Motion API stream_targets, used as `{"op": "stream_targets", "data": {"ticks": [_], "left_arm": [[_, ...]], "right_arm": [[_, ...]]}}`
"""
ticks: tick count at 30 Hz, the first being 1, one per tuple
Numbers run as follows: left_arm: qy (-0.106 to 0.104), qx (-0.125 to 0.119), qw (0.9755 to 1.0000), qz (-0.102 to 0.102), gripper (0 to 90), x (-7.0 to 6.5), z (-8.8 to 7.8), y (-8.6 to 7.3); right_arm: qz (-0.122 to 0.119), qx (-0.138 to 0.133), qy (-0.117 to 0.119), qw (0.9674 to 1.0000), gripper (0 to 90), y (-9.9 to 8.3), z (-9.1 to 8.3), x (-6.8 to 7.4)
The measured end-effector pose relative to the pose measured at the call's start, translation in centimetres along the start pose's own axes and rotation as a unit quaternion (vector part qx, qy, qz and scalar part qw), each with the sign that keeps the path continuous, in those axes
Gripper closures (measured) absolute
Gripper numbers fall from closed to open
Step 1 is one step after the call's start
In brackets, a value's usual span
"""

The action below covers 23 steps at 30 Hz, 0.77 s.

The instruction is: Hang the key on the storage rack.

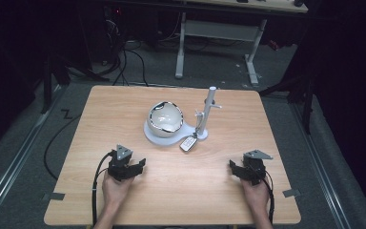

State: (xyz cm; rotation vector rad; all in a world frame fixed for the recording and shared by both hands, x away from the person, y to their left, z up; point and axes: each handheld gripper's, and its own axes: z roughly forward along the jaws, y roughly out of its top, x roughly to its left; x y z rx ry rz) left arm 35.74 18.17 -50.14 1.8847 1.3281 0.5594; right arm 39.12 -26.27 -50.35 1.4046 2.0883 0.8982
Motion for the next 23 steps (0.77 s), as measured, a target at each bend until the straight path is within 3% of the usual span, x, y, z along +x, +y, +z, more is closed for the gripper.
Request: {"op": "stream_targets", "data": {"ticks": [10, 13, 23], "left_arm": [[0.022, 0.017, 0.9996, 0.006, 34.6, 0.26, 0.16, -0.67], [0.026, 0.022, 0.9992, 0.019, 31.7, 0.06, 0.29, -0.62], [0.028, 0.023, 0.9992, 0.016, 28.4, 0.04, 0.31, -0.63]], "right_arm": [[0.0, 0.0, 0.0, 1.0, 35.2, 0.0, 0.0, 0.0], [0.0, 0.0, 0.0, 1.0, 35.2, 0.0, 0.0, 0.01], [0.0, 0.0, 0.0, 1.0, 35.2, 0.0, 0.0, 0.0]]}}
